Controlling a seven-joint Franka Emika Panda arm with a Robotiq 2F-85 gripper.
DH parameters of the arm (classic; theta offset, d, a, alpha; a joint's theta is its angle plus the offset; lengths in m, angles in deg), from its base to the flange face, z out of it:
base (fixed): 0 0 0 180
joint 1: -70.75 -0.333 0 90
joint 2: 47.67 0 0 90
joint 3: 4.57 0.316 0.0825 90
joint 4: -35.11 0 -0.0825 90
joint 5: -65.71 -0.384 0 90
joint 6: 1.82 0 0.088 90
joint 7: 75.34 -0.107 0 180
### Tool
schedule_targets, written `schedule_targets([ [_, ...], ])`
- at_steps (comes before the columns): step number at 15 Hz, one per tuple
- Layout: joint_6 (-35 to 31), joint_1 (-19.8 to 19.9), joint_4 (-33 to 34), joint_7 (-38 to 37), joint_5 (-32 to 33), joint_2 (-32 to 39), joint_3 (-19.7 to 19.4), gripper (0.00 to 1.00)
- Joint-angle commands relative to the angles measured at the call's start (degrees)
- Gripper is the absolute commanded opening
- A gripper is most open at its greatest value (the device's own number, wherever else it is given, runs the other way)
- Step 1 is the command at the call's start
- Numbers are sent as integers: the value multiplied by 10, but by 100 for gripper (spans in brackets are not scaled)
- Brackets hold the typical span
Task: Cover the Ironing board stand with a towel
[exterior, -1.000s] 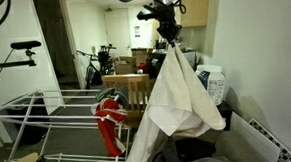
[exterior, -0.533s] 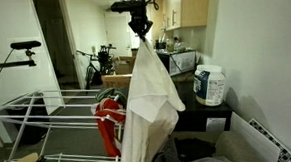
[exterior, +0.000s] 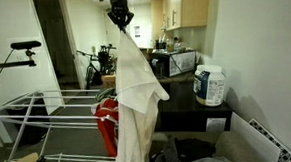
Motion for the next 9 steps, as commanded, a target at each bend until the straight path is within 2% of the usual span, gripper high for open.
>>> schedule_targets([
  [1,18,-19,-23,52,-26,-44,7,1],
  [9,69,-95,-63,74,-27,-103,54,1],
])
